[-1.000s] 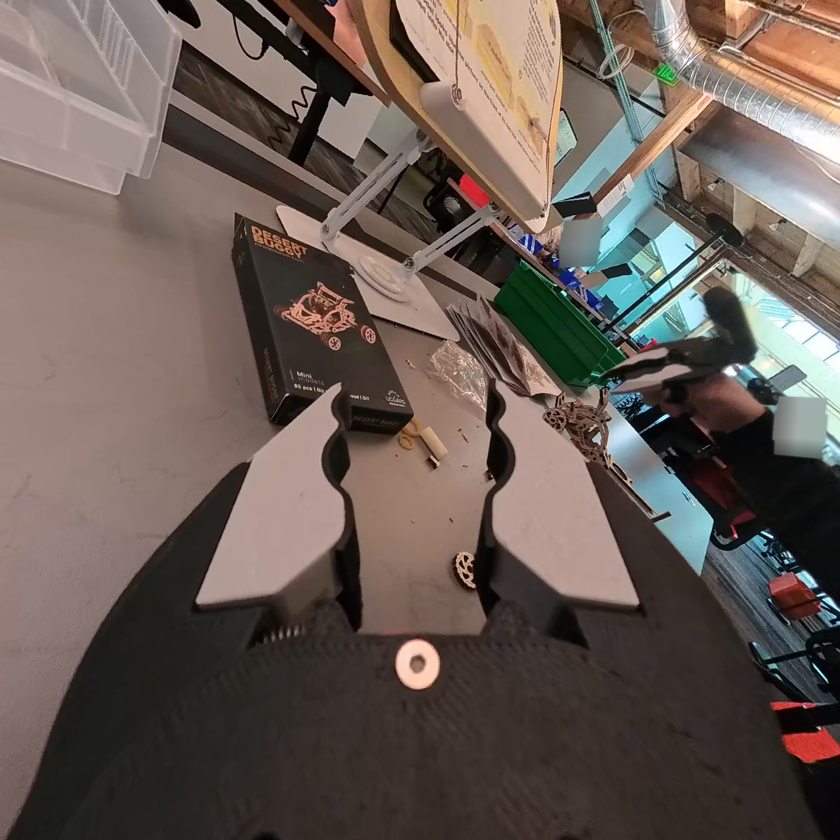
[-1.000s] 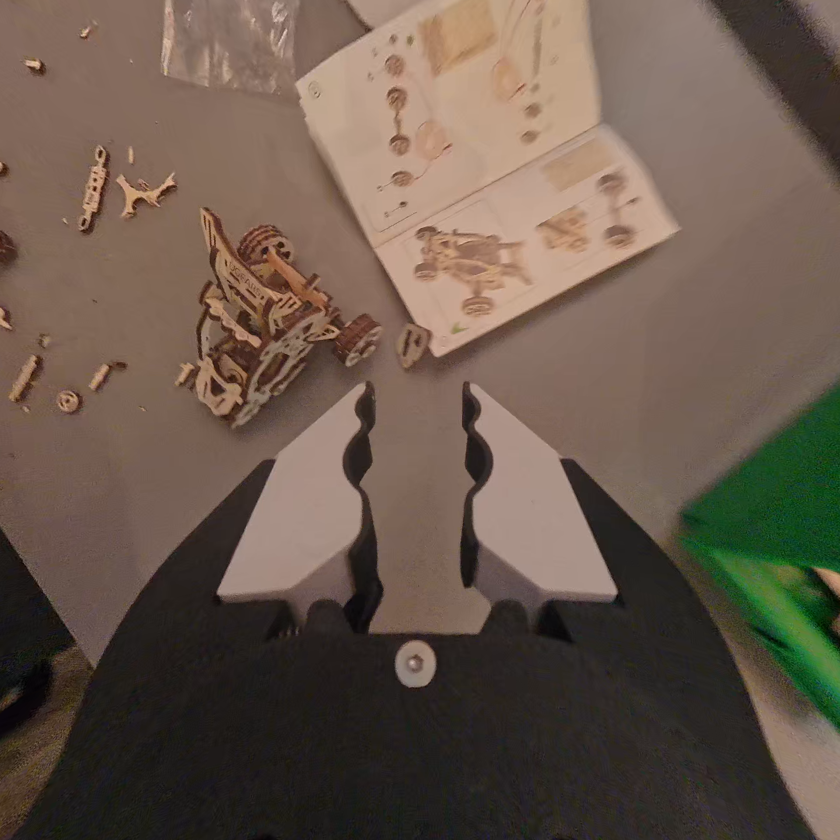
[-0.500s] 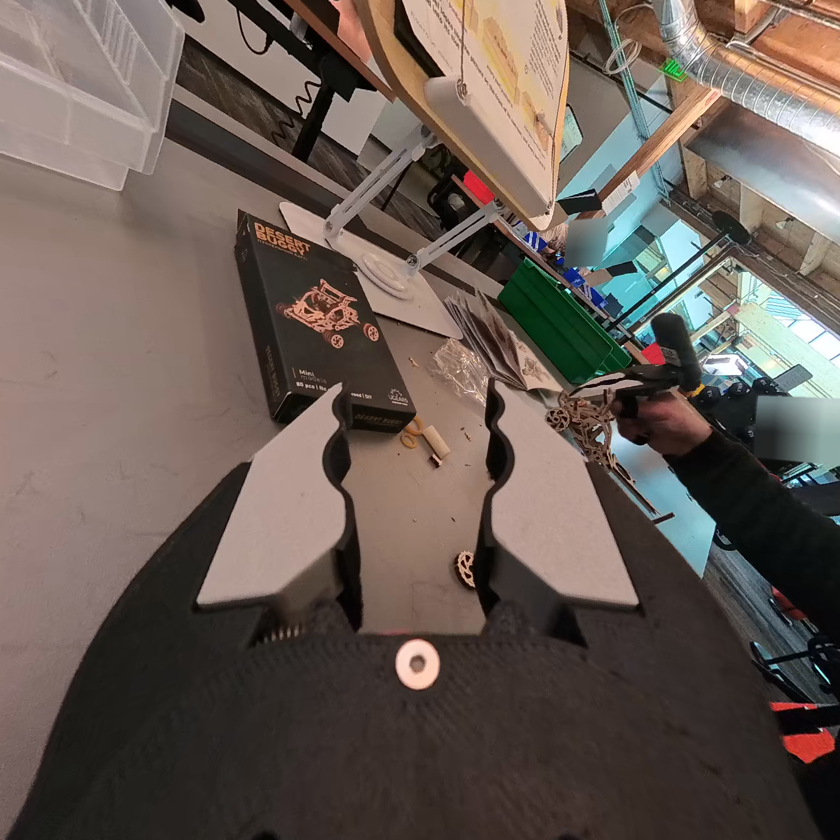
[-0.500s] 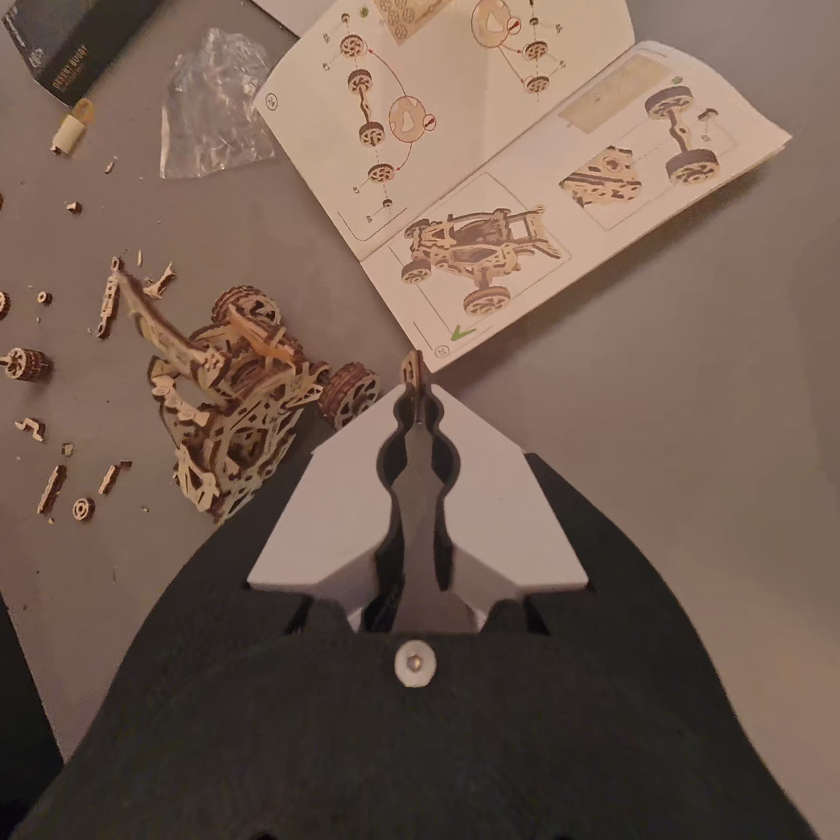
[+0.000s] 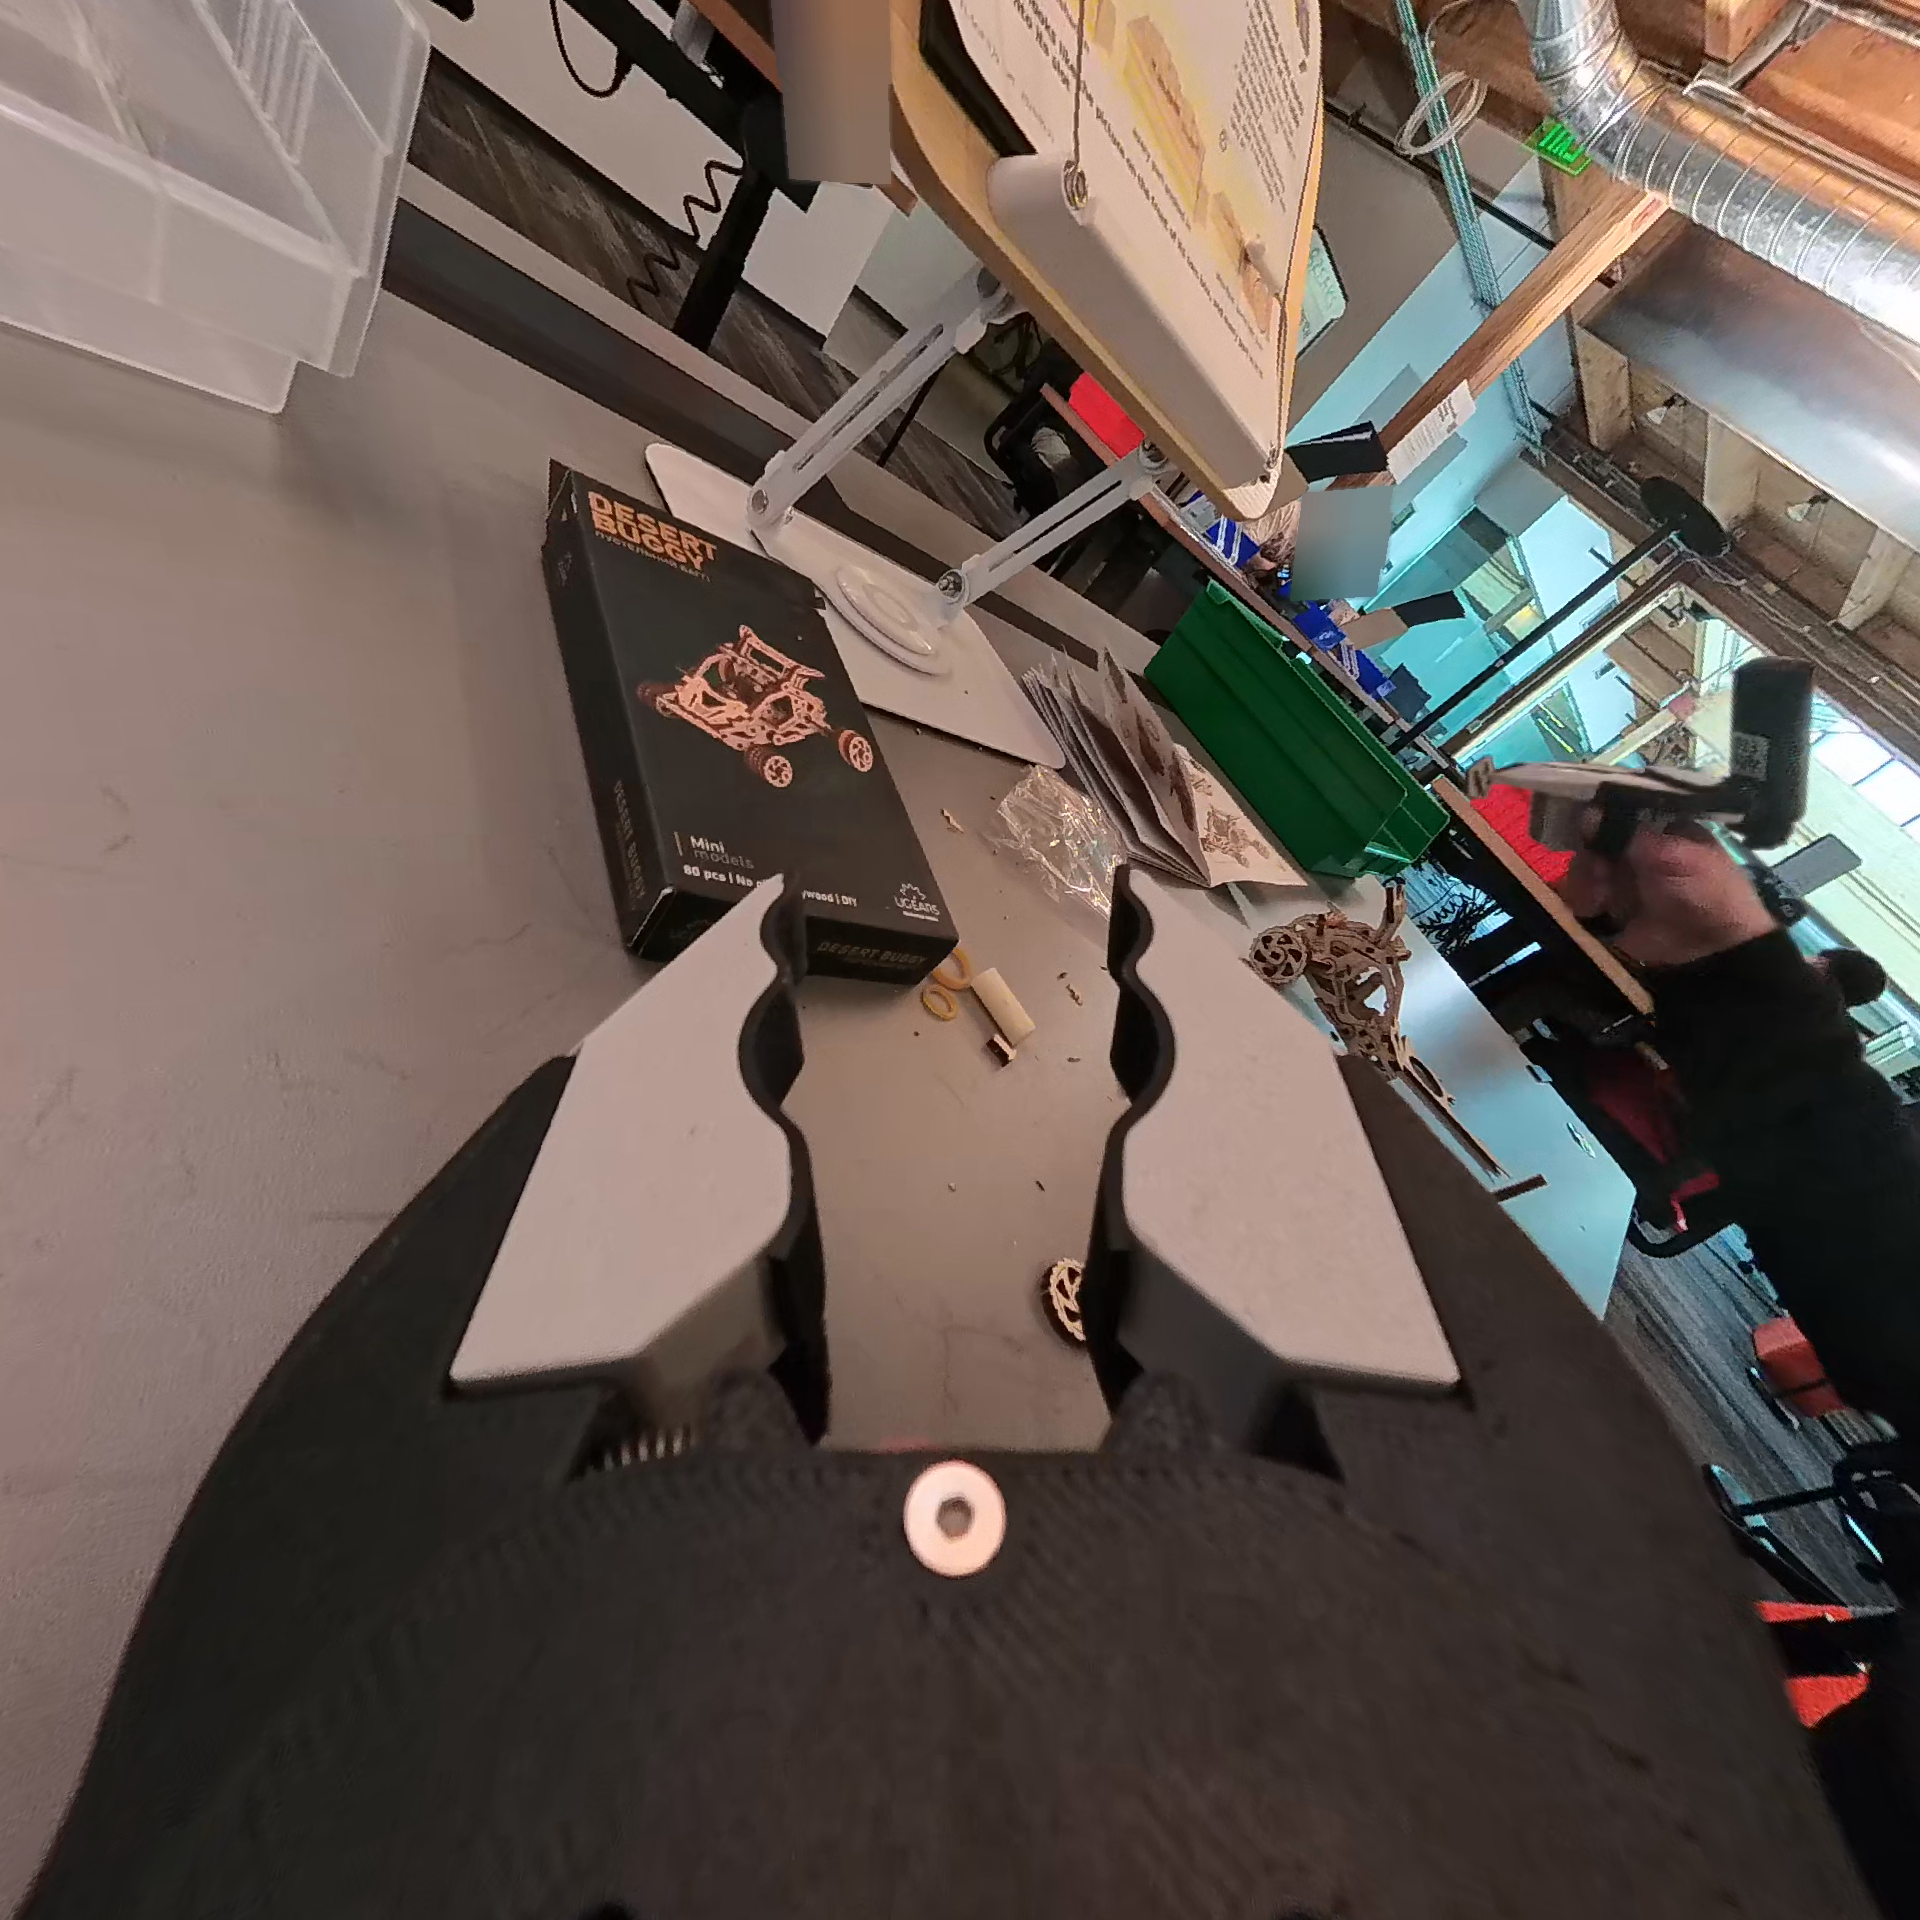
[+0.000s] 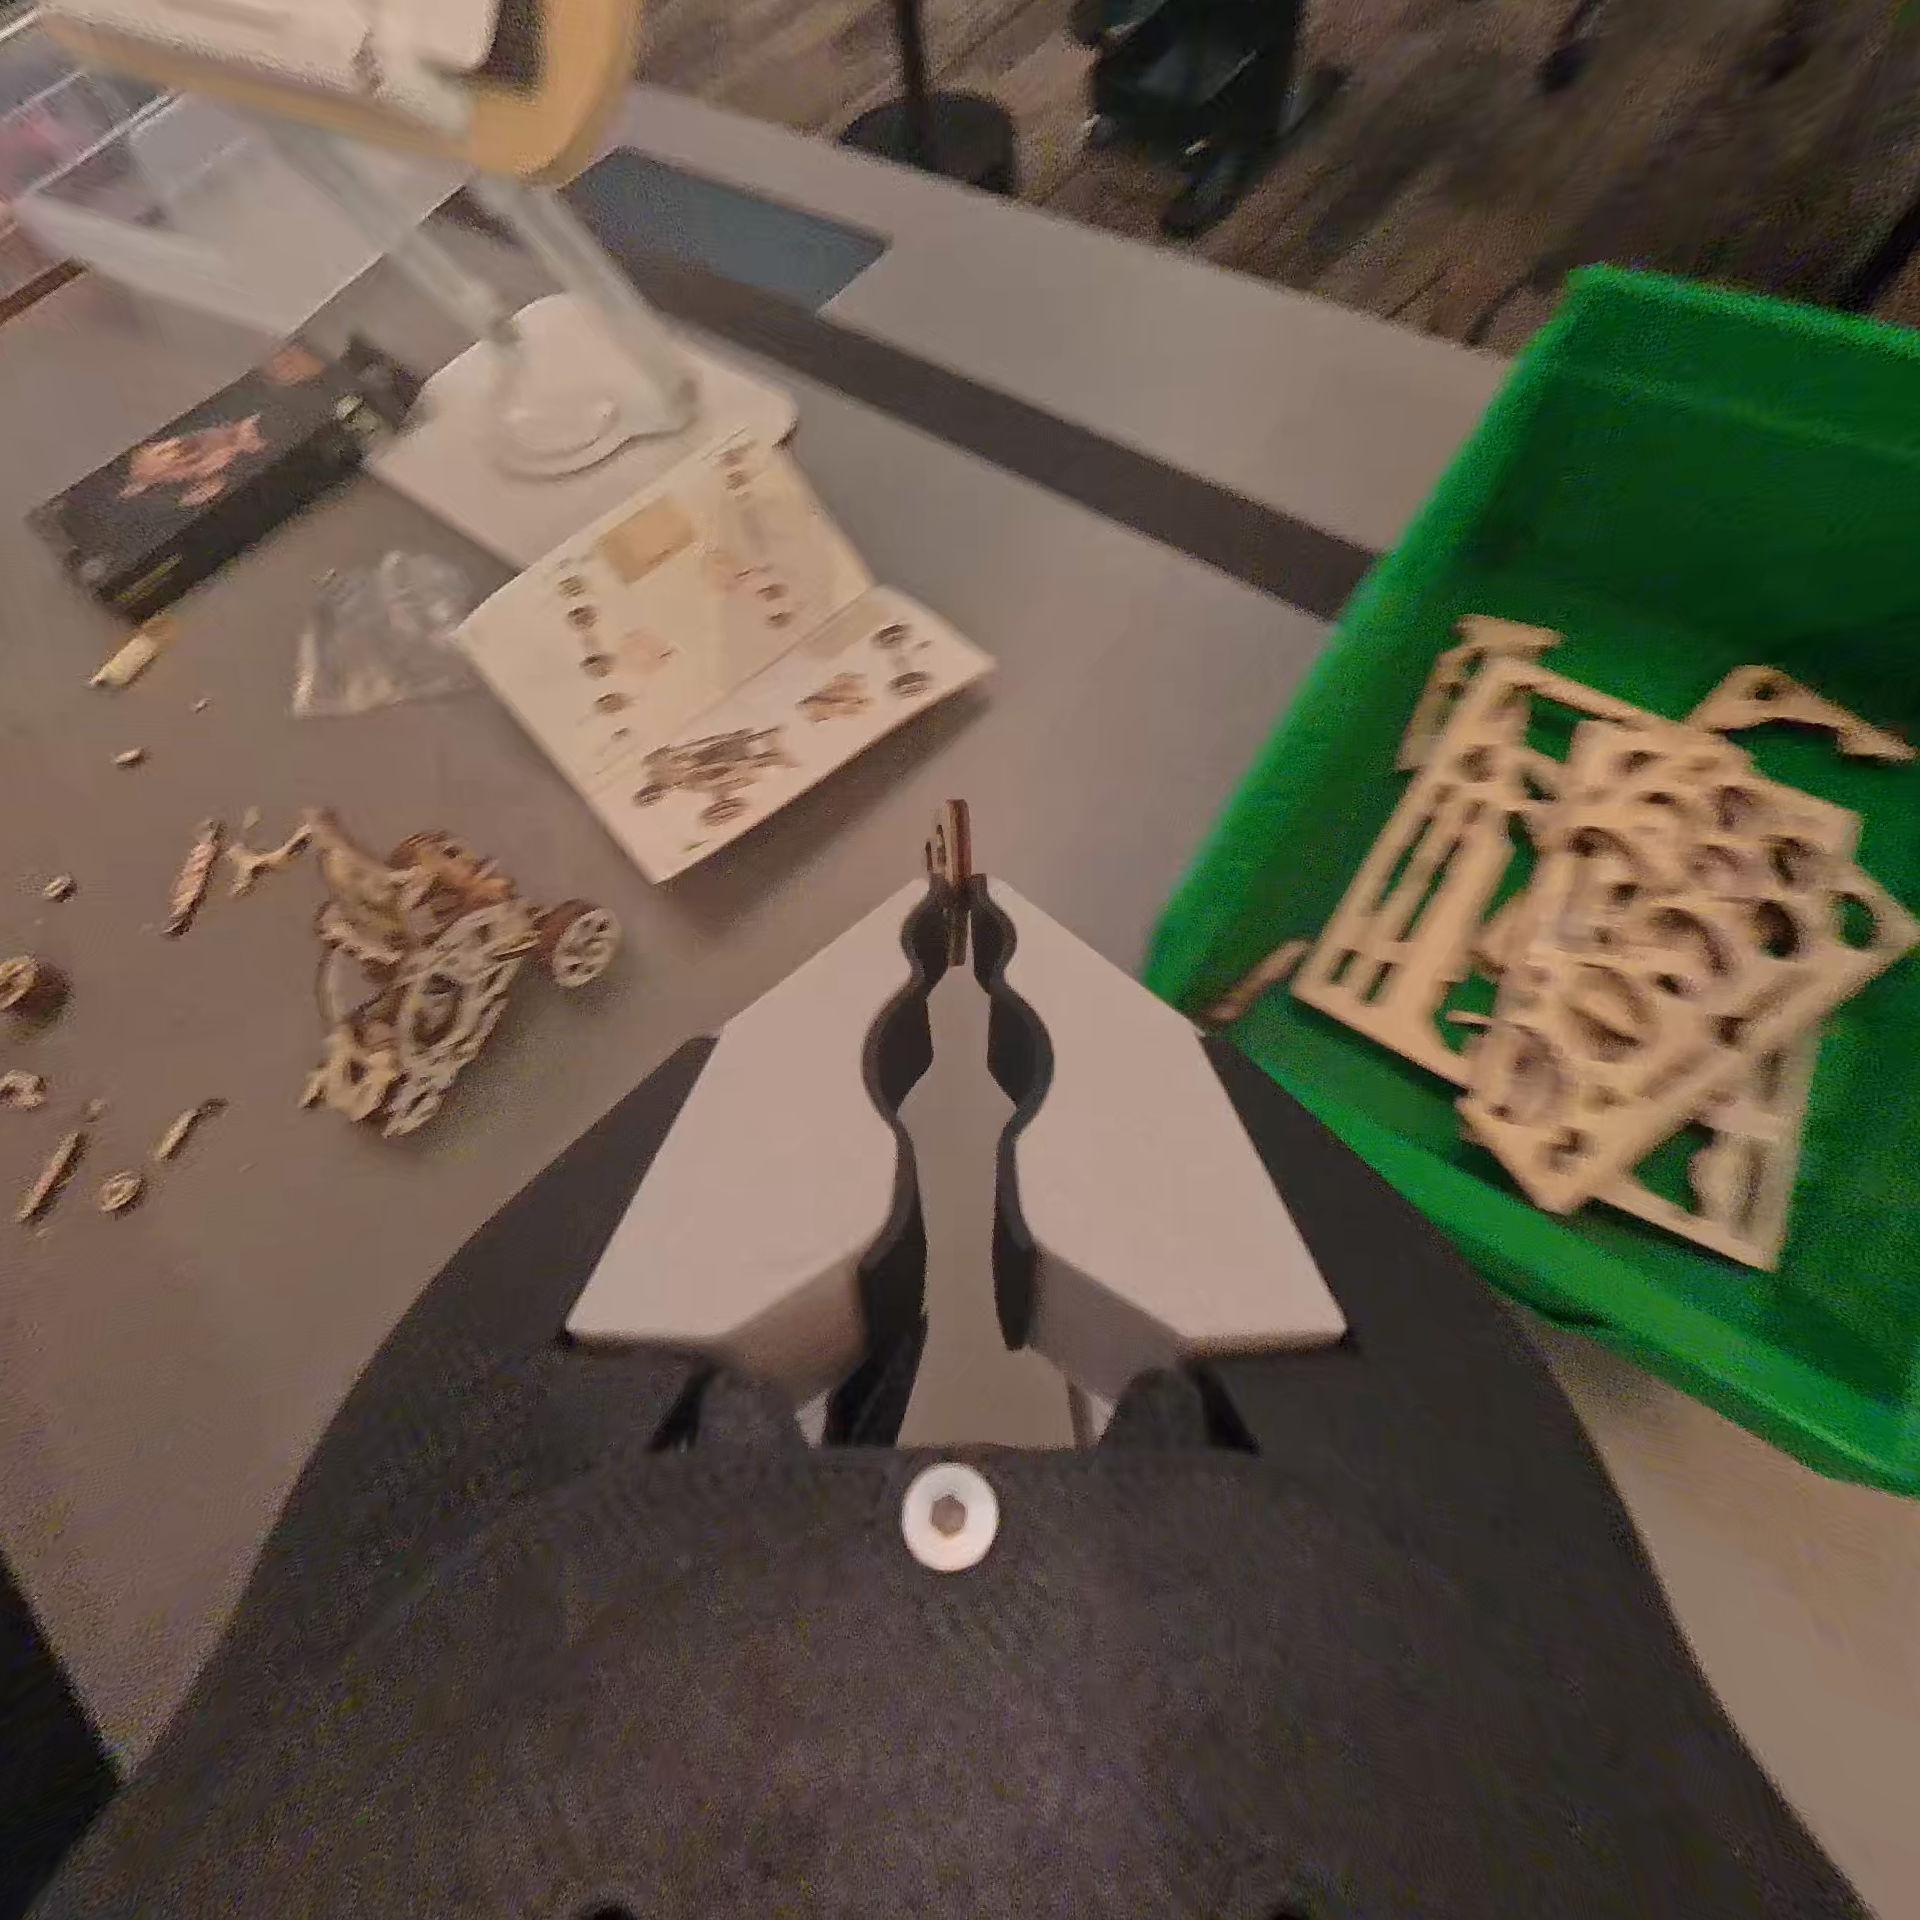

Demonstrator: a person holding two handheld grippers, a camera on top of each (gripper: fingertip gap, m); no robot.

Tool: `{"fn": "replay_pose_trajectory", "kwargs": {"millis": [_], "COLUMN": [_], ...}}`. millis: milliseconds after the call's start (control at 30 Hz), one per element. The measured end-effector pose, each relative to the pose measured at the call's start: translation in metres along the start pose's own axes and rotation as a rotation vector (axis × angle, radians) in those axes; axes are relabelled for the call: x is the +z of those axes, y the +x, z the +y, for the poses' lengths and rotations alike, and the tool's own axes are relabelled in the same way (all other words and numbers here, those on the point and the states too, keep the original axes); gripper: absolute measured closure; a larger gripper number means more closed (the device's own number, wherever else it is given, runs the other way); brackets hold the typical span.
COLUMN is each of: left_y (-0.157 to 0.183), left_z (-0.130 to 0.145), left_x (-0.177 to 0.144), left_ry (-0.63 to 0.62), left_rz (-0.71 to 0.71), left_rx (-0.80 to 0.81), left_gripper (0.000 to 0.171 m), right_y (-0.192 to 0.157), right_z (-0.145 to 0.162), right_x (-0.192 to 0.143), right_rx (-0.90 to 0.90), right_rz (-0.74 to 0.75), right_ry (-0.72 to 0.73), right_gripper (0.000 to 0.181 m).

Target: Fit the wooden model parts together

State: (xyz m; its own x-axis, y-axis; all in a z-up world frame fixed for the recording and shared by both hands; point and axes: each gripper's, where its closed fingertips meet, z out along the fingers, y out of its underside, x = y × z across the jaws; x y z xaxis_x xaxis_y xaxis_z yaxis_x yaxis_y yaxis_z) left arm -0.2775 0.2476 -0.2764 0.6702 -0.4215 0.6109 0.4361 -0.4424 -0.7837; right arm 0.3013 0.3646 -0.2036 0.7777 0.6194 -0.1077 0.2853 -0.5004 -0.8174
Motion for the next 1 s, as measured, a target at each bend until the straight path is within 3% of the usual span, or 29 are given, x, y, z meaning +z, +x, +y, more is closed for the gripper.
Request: {"fn": "replay_pose_trajectory", "kwargs": {"millis": [167,300,333,567,600,633,800,1000], "left_y": [-0.001,-0.004,-0.004,-0.006,-0.006,-0.006,-0.007,-0.006], "left_z": [0.0,0.002,0.003,0.005,0.006,0.006,0.007,0.007], "left_x": [0.0,0.002,0.003,0.005,0.005,0.006,0.006,0.006], "left_ry": [-0.002,-0.015,-0.021,-0.039,-0.043,-0.047,-0.052,-0.05], "left_rz": [-0.007,-0.021,-0.025,-0.044,-0.045,-0.045,-0.046,-0.042], "left_rx": [-0.004,-0.009,-0.009,-0.006,-0.006,-0.007,-0.008,-0.007], "left_gripper": [0.116,0.117,0.117,0.118,0.118,0.118,0.118,0.118], "right_y": [0.093,0.132,0.138,0.126,0.124,0.12,0.102,0.073], "right_z": [-0.014,0.001,0.01,0.083,0.087,0.087,0.088,0.114], "right_x": [-0.028,-0.015,-0.009,0.041,0.046,0.048,0.04,0.028], "right_rx": [0.071,0.078,0.084,-0.007,-0.003,0.002,0.01,0.022], "right_rz": [0.16,0.197,0.207,0.177,0.166,0.143,0.095,0.043], "right_ry": [0.093,0.046,0.012,-0.205,-0.208,-0.196,-0.216,-0.298], "right_gripper": [0.181,0.178,0.167,0.165,0.172,0.181,0.181,0.181]}}
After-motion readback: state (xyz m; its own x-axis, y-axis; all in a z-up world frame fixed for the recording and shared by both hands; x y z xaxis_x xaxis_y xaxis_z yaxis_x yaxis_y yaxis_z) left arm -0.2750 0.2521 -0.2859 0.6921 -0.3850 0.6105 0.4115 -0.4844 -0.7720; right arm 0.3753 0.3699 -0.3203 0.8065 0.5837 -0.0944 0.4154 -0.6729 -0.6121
